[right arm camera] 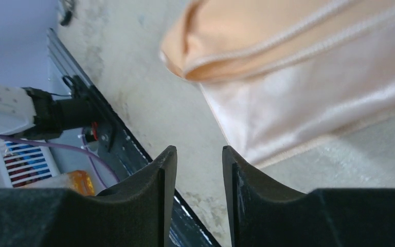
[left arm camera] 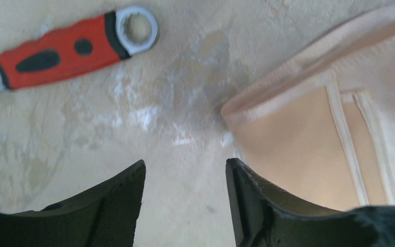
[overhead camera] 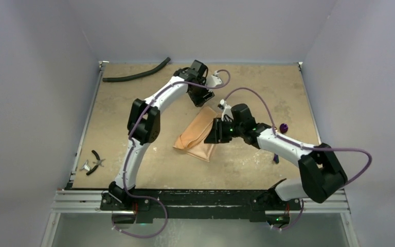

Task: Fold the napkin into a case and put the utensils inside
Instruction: Smooth out the 2/3-rectangle-folded napkin at the center of the board.

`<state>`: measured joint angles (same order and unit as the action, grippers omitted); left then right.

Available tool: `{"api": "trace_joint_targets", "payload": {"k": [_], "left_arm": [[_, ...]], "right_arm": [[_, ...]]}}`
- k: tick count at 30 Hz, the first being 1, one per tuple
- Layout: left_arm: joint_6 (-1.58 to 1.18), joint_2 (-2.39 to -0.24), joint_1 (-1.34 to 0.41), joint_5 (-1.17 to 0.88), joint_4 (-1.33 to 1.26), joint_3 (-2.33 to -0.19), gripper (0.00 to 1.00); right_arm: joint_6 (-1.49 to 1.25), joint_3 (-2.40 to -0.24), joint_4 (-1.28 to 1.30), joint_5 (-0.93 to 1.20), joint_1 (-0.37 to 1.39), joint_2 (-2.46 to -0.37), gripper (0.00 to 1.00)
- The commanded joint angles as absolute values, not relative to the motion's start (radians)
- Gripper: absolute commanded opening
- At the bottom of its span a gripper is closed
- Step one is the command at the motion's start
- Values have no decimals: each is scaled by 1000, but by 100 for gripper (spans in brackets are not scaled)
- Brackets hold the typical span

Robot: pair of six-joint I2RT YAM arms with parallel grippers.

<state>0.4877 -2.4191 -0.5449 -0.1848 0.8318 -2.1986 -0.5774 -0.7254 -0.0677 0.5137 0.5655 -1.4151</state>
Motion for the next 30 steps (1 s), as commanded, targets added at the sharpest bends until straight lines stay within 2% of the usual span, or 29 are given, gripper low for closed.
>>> {"api": "trace_joint_targets", "payload": {"k": [1,2,3,5,8,12,15,19,25,30], "left_arm": [[494,-2188,-528,-111,896,-2116,63],[493,-2142,-523,-99,891,-2083,66],[488,-2101,-516,-89,884,-2056,76],[468,-2018,-501,-81,872,-2007,85],[444,-1921,-497,-87,906,-1903,89],[527,-1804,-499,-263,963,-1687,93],[652,-1662,-536,-323,887,-1431,87],[754,-1510,-648,-283,774,-1202,81],[822,-1502,-719,-215,690,-1123,76],[923,-1480,-767,-156,619,-1013,66]], "right_arm": [[-488,-849,41,459,545,-1357,41],[-478,-863,37,452,539,-1365,39],[-476,-870,21,458,530,-1380,37],[-476,-870,-17,486,521,-1418,34],[-486,-850,-108,522,520,-1507,32],[-507,-831,-239,565,520,-1607,27],[-525,-811,-303,600,520,-1654,22],[-534,-751,-335,633,520,-1664,17],[-573,-671,-471,720,520,-1710,14],[-596,-647,-557,784,520,-1750,13]]}}
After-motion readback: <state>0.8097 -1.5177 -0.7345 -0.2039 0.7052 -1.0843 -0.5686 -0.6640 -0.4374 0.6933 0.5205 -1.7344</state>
